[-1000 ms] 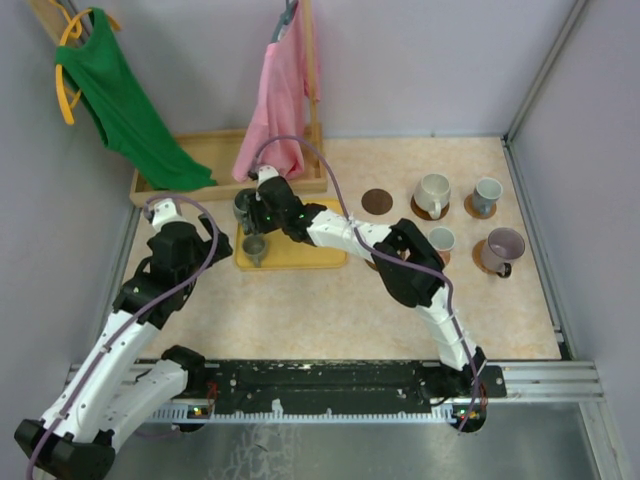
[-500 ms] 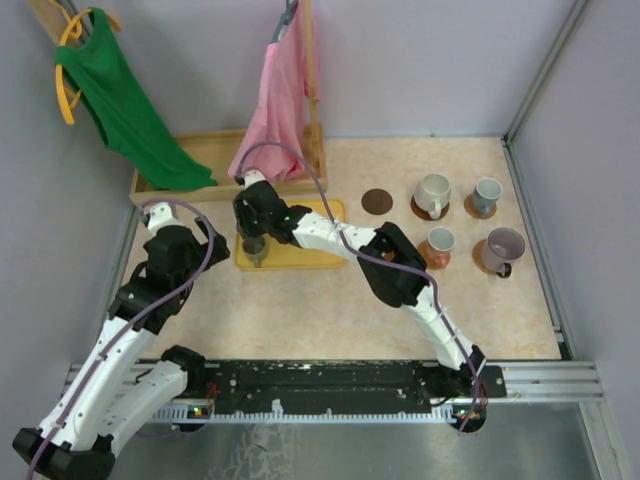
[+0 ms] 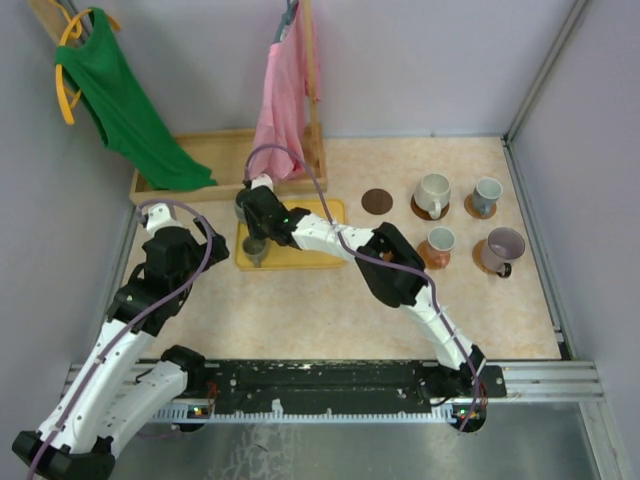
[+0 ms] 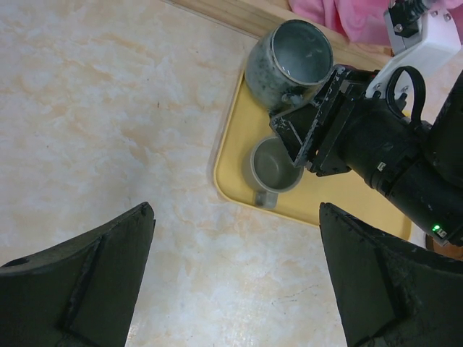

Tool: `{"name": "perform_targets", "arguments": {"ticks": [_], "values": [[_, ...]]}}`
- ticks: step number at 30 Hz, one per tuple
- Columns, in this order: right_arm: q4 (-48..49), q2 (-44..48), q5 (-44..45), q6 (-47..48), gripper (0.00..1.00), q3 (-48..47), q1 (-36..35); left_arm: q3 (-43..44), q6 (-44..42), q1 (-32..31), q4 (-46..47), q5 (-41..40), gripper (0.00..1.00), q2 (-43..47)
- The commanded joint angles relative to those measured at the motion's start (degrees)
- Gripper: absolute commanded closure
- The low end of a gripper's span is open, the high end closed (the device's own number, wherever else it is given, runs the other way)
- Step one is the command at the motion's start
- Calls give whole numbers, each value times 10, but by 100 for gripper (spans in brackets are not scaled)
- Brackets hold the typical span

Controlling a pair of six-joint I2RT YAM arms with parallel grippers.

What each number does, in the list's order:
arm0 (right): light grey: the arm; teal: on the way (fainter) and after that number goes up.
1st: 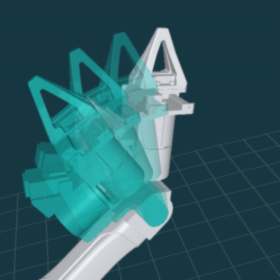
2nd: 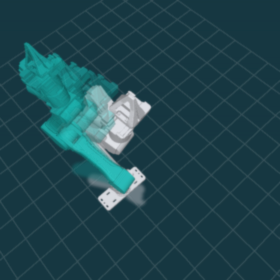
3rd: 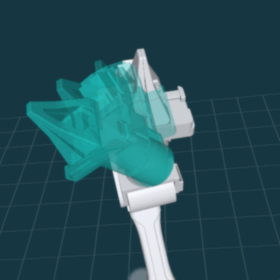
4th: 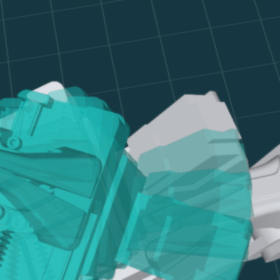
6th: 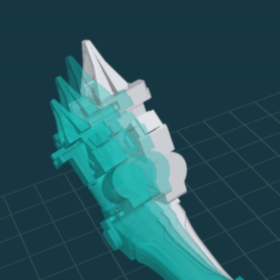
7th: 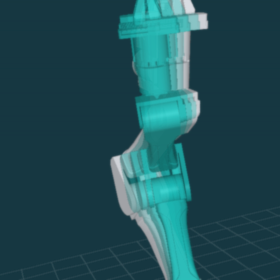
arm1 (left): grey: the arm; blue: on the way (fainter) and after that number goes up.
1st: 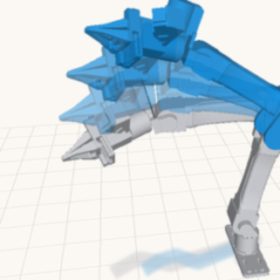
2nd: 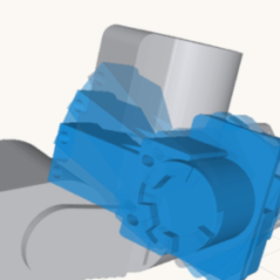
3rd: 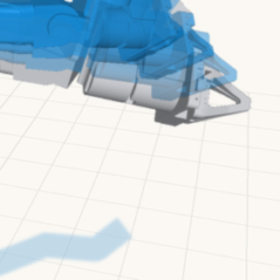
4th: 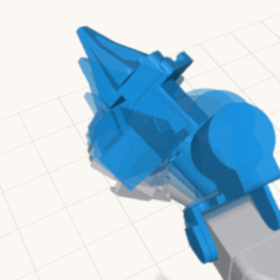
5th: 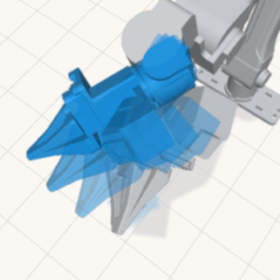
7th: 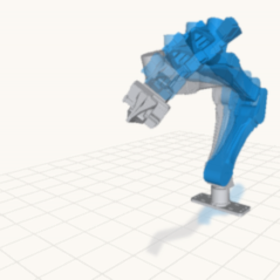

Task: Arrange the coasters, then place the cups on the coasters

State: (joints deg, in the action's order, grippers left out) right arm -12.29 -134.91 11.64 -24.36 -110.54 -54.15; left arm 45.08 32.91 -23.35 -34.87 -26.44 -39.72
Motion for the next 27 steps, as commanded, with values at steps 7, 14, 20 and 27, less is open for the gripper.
{"name": "perform_targets", "arguments": {"ticks": [7, 14, 20, 27], "values": [[28, 61, 51, -1, 66, 68, 24, -4, -3, 3, -4, 5, 0, 10], [59, 77, 27, 46, 66, 84, 27, -8, 0, 3, -2, 6, 0, 11], [66, 82, 8, 82, 66, 78, 27, -9, 1, 3, 0, 4, 0, 10], [66, 73, 4, 117, 66, 59, 27, -12, 1, 2, 4, 5, 0, 6]]}}
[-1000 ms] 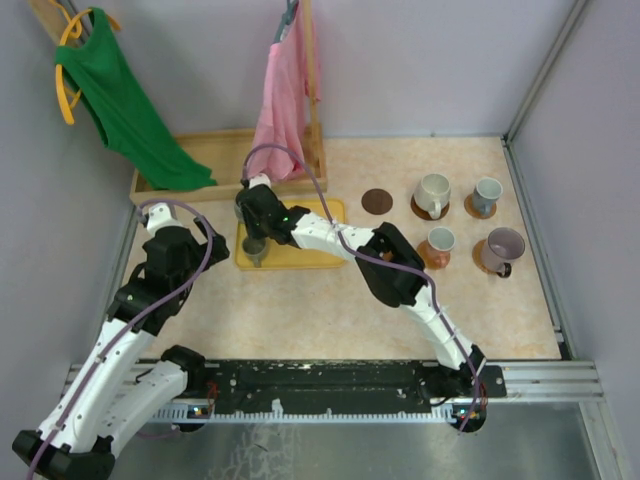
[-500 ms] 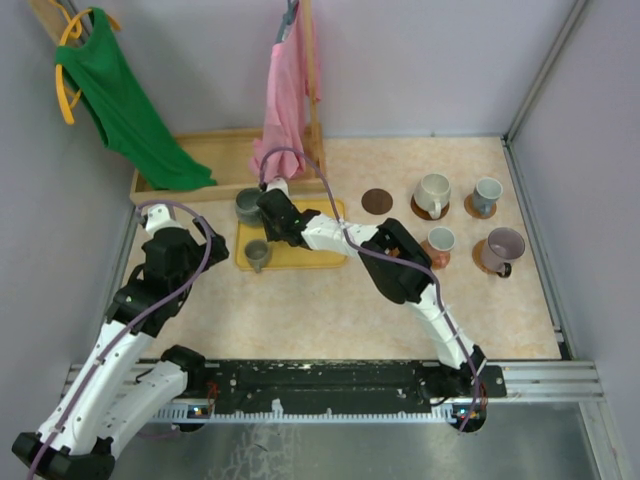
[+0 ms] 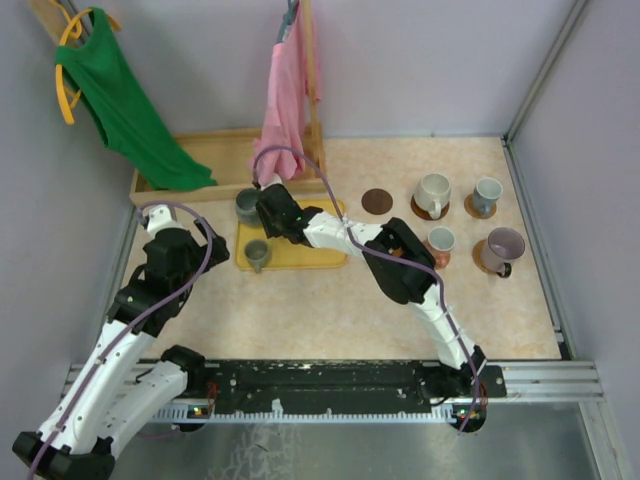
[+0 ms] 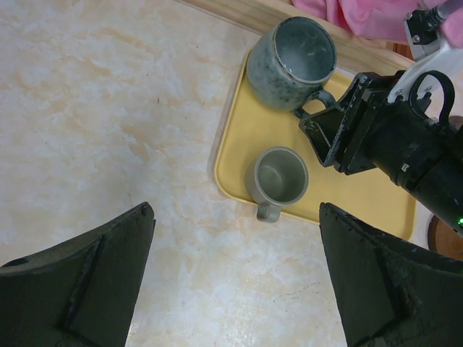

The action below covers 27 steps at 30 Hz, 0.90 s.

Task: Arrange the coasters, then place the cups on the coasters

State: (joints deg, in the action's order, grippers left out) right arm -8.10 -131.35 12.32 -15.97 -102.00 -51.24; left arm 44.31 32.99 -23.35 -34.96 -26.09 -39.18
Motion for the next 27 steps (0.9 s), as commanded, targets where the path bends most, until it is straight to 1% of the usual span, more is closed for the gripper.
{"name": "perform_targets", "arguments": {"ticks": [1, 9, 17, 23, 27], "values": [[19, 33, -3, 38, 66, -34, -2, -5, 0, 3, 6, 1, 0, 1], [6, 7, 5, 62, 66, -74, -1, -5, -1, 3, 10, 0, 0, -3], [-20, -23, -20, 70, 66, -121, 12, -4, -4, 3, 13, -3, 0, -6], [-26, -26, -32, 72, 66, -118, 15, -6, -4, 4, 13, -6, 0, -6], [-13, -13, -38, 71, 66, -93, 15, -8, -3, 3, 16, -7, 0, -7]]}}
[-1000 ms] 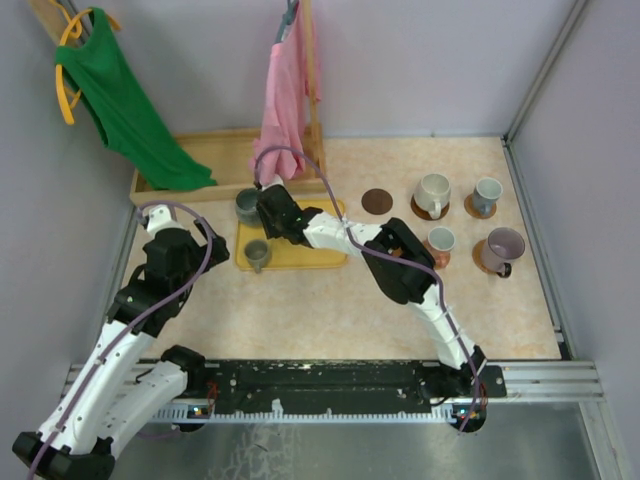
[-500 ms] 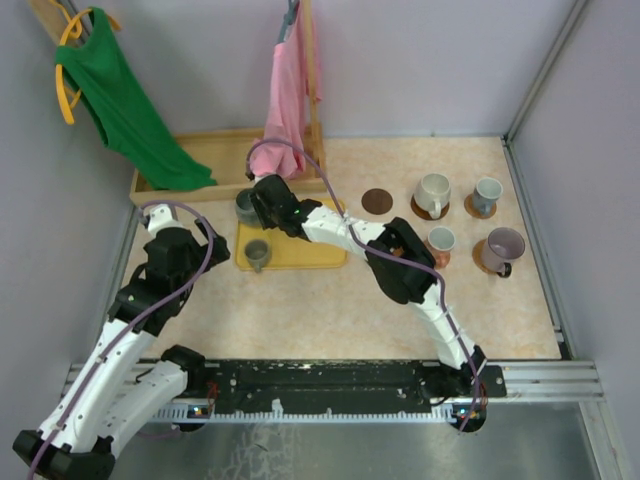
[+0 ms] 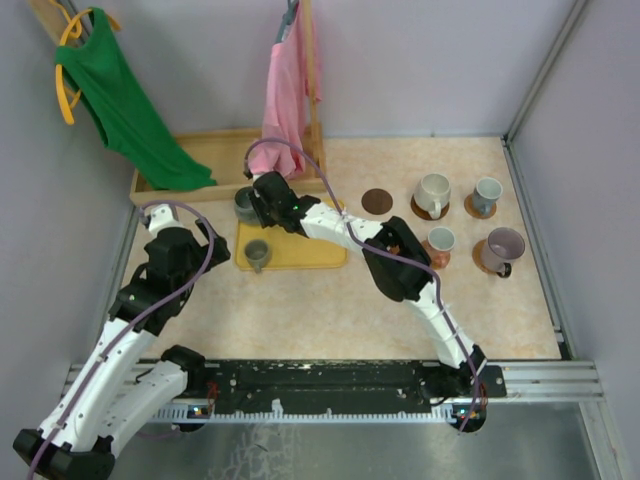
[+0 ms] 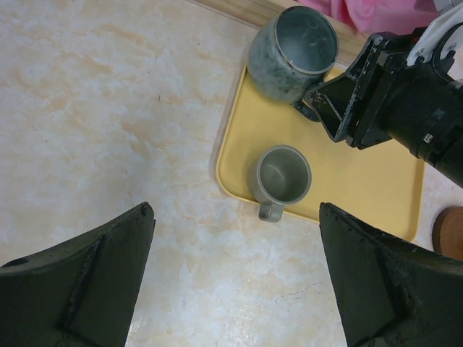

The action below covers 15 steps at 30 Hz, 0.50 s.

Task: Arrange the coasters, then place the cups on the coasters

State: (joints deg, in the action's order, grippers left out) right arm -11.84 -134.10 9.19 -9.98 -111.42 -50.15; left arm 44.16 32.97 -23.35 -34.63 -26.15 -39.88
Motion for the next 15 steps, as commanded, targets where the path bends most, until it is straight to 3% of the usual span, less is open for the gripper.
{"name": "perform_targets", "arguments": {"ticks": [1, 13, 15], "values": [[26, 17, -5, 10, 66, 7, 4, -8, -3, 4, 12, -6, 0, 0], [31, 1, 2, 17, 69, -4, 4, -7, 1, 3, 8, -6, 0, 1], [32, -1, 1, 18, 79, -5, 5, -7, 2, 4, 5, -8, 0, 4]]}}
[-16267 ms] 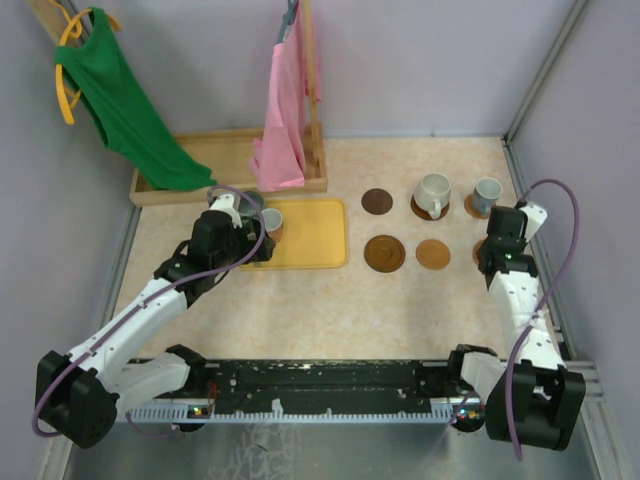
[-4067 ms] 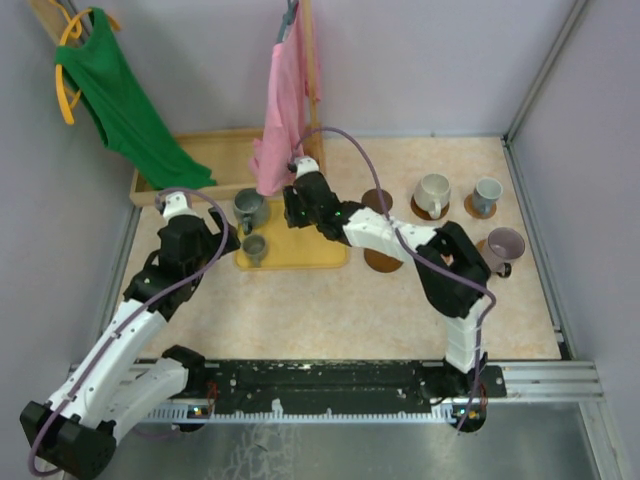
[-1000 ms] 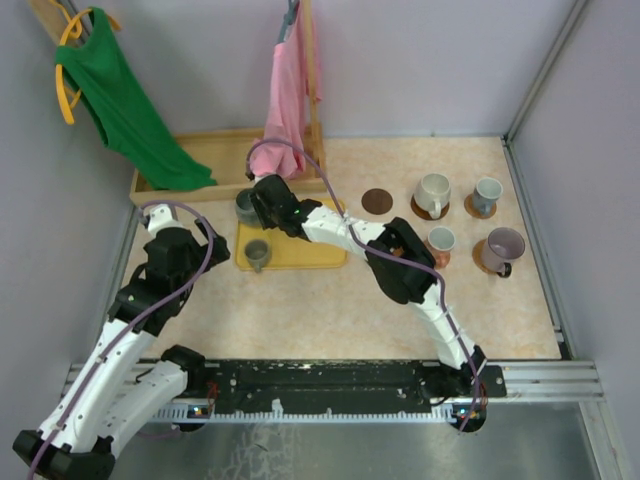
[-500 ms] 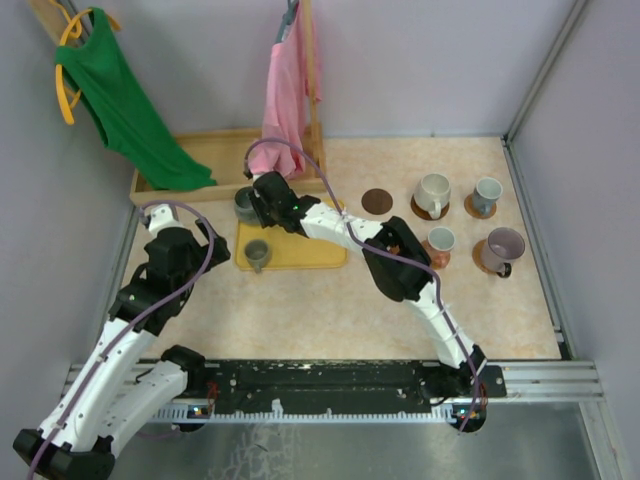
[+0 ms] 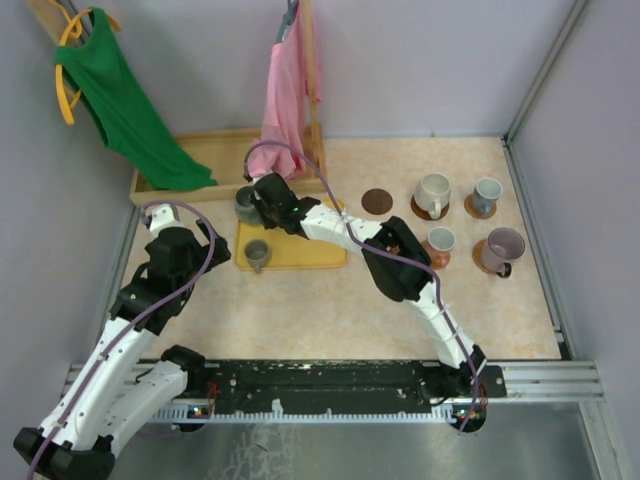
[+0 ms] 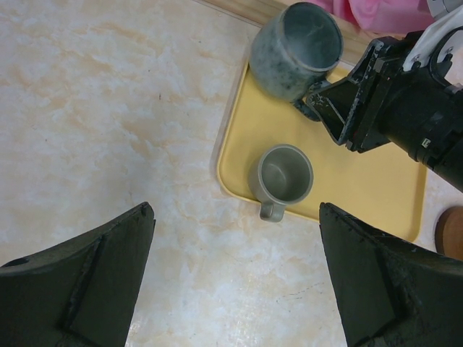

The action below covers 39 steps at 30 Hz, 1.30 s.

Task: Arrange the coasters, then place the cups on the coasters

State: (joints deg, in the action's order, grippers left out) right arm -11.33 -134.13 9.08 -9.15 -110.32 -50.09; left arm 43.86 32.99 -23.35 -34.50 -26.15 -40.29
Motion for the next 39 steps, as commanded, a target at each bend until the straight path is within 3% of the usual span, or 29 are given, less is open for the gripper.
{"name": "perform_targets", "arguments": {"ticks": [1, 4, 21, 39], "values": [[26, -3, 2, 9, 84, -20, 4, -5, 3, 4, 3, -8, 0, 9], [19, -9, 4, 5, 100, -24, 4, -5, 4, 4, 1, -9, 0, 12], [90, 141, 36, -3, 100, 145, 3, -10, 4, 4, 6, 0, 0, 11], [79, 297, 74, -8, 100, 329, 4, -11, 9, 4, 17, 18, 0, 11]]}}
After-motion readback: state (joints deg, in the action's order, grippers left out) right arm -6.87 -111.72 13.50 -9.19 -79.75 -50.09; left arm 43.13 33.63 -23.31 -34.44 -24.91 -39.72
